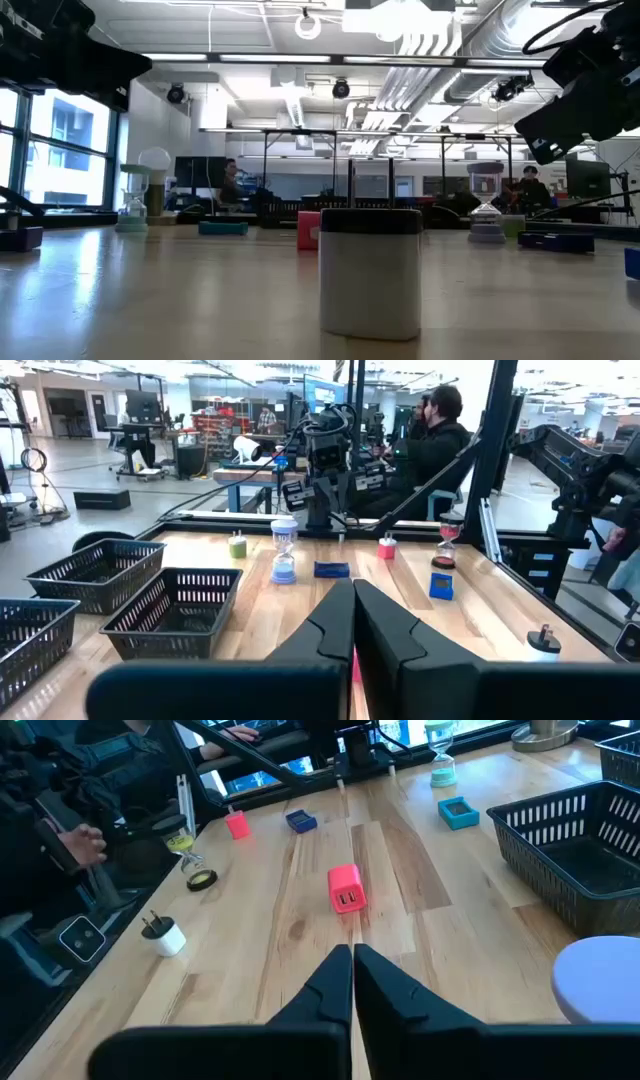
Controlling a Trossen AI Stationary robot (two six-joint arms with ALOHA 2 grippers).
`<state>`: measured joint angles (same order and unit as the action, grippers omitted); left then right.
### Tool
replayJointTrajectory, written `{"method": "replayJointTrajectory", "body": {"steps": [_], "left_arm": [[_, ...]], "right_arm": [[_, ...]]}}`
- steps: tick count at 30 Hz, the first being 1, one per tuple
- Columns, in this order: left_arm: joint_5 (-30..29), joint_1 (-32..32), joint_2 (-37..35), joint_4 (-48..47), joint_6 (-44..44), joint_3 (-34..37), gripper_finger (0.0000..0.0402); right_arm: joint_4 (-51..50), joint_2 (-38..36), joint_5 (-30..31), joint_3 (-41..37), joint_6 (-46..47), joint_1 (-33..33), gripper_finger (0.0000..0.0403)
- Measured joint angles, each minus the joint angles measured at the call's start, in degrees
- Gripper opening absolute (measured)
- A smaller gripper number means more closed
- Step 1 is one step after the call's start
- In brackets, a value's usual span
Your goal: Pick & Place Office items
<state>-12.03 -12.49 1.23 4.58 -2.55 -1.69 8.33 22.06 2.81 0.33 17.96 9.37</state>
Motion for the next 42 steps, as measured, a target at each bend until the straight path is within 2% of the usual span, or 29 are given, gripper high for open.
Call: {"method": "replayJointTrajectory", "body": {"steps": [35, 42], "left_arm": [[0.0, 0.0, 0.0, 0.3, 0.0, 0.0, 0.0001], [0.0, 0.0, 0.0, 0.6, 0.0, 0.0, 0.0001]], "right_arm": [[0.0, 0.0, 0.3, 0.0, -0.3, 0.0, 0.0002], [1.6, 0.0, 10.8, 0.0, -0.4, 0.0, 0.0002]]}}
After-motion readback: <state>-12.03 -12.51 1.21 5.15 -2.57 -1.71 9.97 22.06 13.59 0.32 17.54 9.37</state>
